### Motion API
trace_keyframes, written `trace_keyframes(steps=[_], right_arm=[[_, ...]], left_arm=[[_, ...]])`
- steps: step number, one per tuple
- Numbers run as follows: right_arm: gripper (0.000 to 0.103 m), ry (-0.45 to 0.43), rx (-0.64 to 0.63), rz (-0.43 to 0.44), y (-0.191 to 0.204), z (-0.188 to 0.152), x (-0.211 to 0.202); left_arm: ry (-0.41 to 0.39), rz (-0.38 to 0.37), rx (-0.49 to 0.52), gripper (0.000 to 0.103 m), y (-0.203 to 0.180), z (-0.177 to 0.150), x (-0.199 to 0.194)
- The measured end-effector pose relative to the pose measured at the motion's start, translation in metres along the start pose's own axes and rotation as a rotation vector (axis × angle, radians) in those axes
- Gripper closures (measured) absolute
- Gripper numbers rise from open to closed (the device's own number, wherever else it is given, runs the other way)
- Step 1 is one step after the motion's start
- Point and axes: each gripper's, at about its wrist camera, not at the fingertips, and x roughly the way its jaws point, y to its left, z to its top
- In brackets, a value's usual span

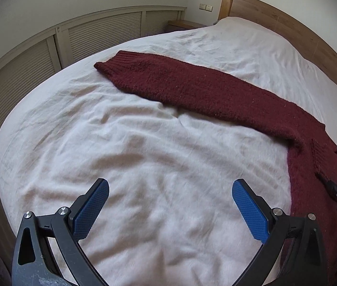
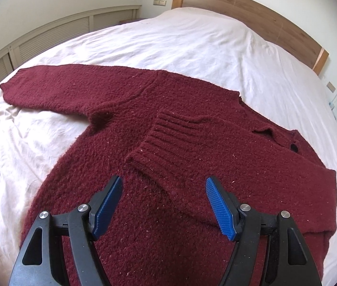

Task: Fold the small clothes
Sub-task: 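Withdraw the open right gripper up from the folded sleeve, then move the left gripper to the other sleeve cuff and close on it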

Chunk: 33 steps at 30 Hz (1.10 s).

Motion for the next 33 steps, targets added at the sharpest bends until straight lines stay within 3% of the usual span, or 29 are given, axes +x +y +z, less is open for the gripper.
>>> trace_keyframes(steps=[7, 17, 28, 31, 33], right_arm=[[0.029, -0.006, -0.006, 0.007, -0.001, 0.003, 0.001], [0.029, -0.012, 0.002, 0.019, -0.004, 0.004, -0.001], [0.029, -0.018, 0.010, 0.022, -0.013, 0.004, -0.003], [0.029, -0.016, 0.010, 0.015, -0.013, 0.003, -0.003], [0.029, -0.014, 0.010, 0.012, -0.015, 0.002, -0.004]], left_arm=[[0.010, -0.041, -0.084, 0.001, 0.016, 0.034, 0.028], [0.034, -0.203, -0.341, 0.002, 0.058, 0.074, 0.077], [-0.046, -0.319, -0.522, 0.003, 0.094, 0.097, 0.102], [-0.056, -0.352, -0.567, 0.007, 0.099, 0.104, 0.106], [-0.061, -0.374, -0.598, 0.015, 0.103, 0.108, 0.109]])
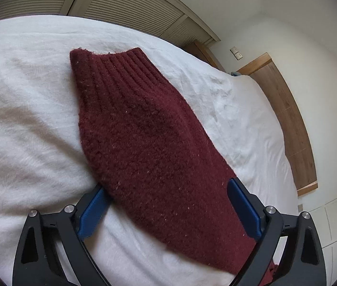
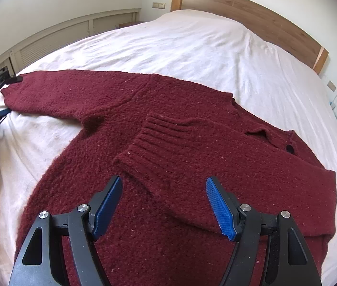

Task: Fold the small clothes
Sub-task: 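Move the left gripper to the other sleeve cuff and close on it, then lift the cuff with the left gripper and carry it over the sweater body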

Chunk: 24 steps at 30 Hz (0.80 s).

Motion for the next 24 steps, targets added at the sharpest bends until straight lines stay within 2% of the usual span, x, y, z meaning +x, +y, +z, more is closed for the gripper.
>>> trace_keyframes(steps=[5, 8, 10, 16, 18, 20, 24], right_arm=[[0.029, 0.004, 0.006, -0.009, -0.008, -0.004, -0.001], [0.029, 0.013, 0.007, -0.013, -0.012, -0.009, -0.001], [0.029, 0.022, 0.012, -0.012, -0.015, -0.012, 0.000], [0.029, 0.057, 0.035, 0.005, -0.019, -0.023, 0.003], [0.029, 0.064, 0.040, 0.008, -0.020, -0.027, 0.002], [0.029, 0.068, 0.046, 0.010, -0.021, -0.029, 0.002], [0.029, 0.071, 0.056, 0.009, -0.024, -0.034, 0.001]], left_arm=[[-0.013, -0.077, -0.122, 0.036, 0.019, 0.017, 0.003], [-0.011, -0.117, -0.187, 0.044, 0.032, 0.024, 0.002], [-0.002, -0.125, -0.212, 0.049, 0.037, 0.028, 0.000], [0.032, -0.134, -0.271, 0.076, 0.056, 0.034, -0.008], [0.040, -0.129, -0.288, 0.088, 0.063, 0.036, -0.011], [0.036, -0.113, -0.290, 0.094, 0.065, 0.037, -0.015], [0.011, -0.105, -0.284, 0.096, 0.066, 0.034, -0.023]])
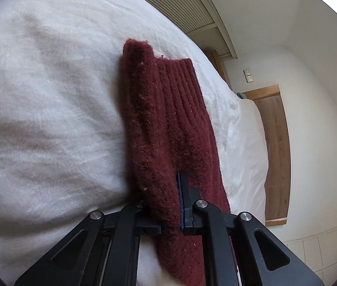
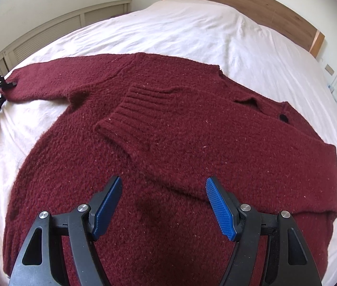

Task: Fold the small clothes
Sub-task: 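Lift the cuff with the left gripper and carry it over the sweater body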

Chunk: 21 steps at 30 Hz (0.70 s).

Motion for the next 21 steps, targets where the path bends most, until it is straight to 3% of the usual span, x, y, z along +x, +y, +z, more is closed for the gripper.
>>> trace_keyframes(steps=[9, 21], right_arm=[[0.029, 0.003, 0.015, 0.000, -0.006, -0.006, -0.001], [0.029, -0.003, 0.033, -0.003, -0.016, -0.011, -0.007]], left_arm=[[-0.010, -0.033, -0.025, 0.097, 0.007, -0.001, -0.009], [-0.050, -0.151, -0.051, 0.097, 0.008, -0.006, -0.035]])
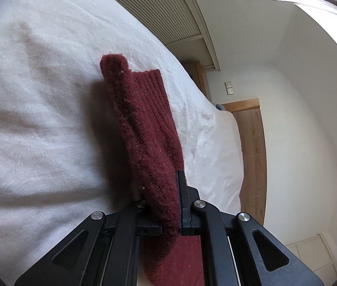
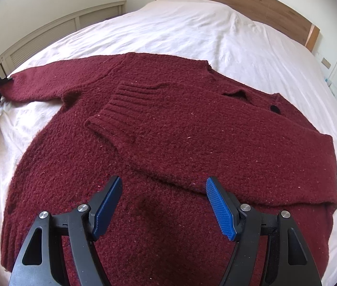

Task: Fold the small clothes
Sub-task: 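Lift the cuff with the left gripper and carry it over the sweater body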

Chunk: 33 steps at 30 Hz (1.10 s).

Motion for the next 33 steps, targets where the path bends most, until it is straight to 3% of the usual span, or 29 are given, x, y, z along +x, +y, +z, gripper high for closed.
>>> trace_keyframes(steps=[19, 25, 33], right_arm=[[0.029, -0.017, 0.055, -0.027, -0.033, -0.009, -0.015], [0.029, -0.025, 0.097, -0.026, -0.050, -0.017, -0.022], [0.029, -0.058, 0.183, -0.050, -0.096, -0.032, -0.046]], left_arm=[[0.054, -0.106, 0.058, 0.098, -0.033, -0.014, -0.007], [0.101, -0.142, 0.089, 0.098, -0.055, -0.039, -0.007], [0.190, -0.210, 0.122, 0.098, -0.099, -0.097, -0.004]])
